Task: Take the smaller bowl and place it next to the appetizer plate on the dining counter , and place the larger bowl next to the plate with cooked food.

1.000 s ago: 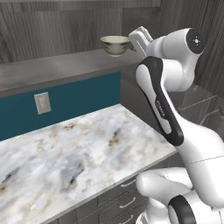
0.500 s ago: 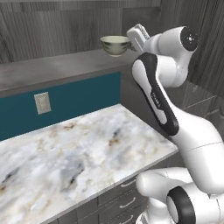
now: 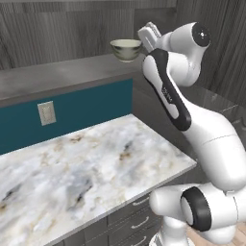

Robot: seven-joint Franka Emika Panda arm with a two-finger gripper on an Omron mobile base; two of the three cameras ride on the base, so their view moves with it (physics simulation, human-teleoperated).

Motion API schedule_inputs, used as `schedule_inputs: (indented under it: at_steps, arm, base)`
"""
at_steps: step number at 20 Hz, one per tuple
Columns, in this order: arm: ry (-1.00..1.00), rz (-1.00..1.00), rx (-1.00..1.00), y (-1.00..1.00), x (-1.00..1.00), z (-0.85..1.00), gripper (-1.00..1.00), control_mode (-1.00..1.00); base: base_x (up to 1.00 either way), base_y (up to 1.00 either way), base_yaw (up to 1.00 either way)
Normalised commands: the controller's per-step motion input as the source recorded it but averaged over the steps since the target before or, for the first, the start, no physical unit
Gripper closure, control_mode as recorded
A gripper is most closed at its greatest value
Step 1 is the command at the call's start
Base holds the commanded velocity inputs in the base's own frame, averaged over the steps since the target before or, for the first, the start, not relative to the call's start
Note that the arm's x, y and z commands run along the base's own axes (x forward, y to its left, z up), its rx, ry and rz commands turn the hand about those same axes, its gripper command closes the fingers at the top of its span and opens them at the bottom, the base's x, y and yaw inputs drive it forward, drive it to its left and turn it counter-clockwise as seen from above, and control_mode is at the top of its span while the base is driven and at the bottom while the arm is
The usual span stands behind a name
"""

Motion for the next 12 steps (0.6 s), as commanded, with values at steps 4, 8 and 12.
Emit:
schedule_inputs:
  at_steps: [4,8,12]
  arm:
    - [0.08,0.0,-0.01,-0.01,0.46,0.0,-1.0,-1.0]
    - [-0.01,0.01,-0.05,0.0,0.41,-0.03,-1.0,-1.0]
    - [-0.01,0.06,-0.09,0.0,0.32,-0.02,-1.0,-1.0]
  base:
    - [0.0,0.0,0.0]
    - [0.0,0.0,0.0]
    - [0.0,0.0,0.0]
